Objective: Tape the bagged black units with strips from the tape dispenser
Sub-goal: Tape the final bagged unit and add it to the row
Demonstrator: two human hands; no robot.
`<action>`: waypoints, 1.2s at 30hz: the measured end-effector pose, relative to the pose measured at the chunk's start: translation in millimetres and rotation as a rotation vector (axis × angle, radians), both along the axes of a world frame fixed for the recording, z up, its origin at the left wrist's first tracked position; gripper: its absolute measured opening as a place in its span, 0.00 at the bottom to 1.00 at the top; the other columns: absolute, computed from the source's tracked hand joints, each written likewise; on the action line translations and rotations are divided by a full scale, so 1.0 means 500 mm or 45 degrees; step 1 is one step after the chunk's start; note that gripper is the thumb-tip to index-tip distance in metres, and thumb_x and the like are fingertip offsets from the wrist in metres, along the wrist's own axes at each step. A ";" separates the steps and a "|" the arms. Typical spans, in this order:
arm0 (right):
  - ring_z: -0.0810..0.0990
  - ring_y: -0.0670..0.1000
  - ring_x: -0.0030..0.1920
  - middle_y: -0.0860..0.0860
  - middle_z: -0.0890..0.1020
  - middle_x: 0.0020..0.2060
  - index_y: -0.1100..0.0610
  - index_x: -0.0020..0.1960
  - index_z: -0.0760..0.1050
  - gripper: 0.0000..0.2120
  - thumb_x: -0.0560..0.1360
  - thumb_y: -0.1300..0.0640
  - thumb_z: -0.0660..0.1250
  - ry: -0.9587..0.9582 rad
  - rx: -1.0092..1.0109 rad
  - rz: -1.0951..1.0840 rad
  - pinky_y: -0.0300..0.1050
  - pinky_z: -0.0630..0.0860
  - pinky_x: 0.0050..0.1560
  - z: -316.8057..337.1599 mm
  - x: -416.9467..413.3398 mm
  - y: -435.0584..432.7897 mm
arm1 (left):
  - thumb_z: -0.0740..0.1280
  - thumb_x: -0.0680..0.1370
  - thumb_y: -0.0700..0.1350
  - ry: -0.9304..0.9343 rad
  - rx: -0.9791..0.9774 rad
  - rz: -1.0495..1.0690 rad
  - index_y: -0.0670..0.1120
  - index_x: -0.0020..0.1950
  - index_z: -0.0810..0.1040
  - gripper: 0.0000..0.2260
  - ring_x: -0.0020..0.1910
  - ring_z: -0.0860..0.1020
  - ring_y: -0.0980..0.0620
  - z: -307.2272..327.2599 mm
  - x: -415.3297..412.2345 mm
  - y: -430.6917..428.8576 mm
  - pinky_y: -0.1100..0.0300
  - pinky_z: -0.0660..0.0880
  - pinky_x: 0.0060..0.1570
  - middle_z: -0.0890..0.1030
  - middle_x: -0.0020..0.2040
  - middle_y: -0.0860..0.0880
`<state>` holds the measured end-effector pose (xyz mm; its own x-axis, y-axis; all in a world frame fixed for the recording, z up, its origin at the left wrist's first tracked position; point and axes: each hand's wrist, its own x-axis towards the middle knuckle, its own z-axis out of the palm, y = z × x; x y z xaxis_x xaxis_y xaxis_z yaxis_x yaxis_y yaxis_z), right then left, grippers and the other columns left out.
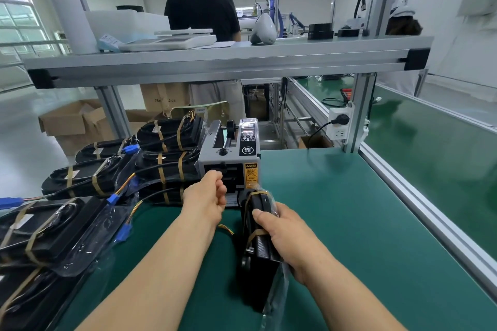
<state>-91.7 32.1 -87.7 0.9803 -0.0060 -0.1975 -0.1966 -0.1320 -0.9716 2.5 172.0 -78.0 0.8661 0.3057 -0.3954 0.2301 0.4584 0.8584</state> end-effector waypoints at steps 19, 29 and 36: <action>0.78 0.49 0.45 0.45 0.79 0.39 0.51 0.42 0.72 0.07 0.75 0.49 0.68 -0.304 -0.610 -0.145 0.46 0.72 0.43 0.038 0.037 -0.006 | 0.59 0.80 0.39 -0.375 0.160 -0.805 0.46 0.40 0.71 0.09 0.31 0.70 0.55 0.035 -0.165 0.015 0.61 0.70 0.35 0.73 0.34 0.50; 0.75 0.56 0.44 0.52 0.78 0.41 0.53 0.41 0.66 0.10 0.81 0.54 0.55 -0.360 -0.658 -0.173 0.50 0.71 0.44 0.029 0.028 0.011 | 0.66 0.79 0.41 -0.346 0.711 -0.895 0.46 0.37 0.74 0.11 0.27 0.67 0.58 0.051 -0.109 0.025 0.65 0.69 0.30 0.71 0.30 0.52; 0.72 0.54 0.41 0.52 0.76 0.41 0.54 0.42 0.65 0.10 0.82 0.55 0.54 -0.323 -0.644 -0.140 0.47 0.67 0.42 0.029 0.026 0.008 | 0.68 0.78 0.40 -0.304 0.848 -0.923 0.44 0.39 0.77 0.08 0.23 0.63 0.58 0.059 -0.088 0.017 0.68 0.66 0.25 0.67 0.27 0.52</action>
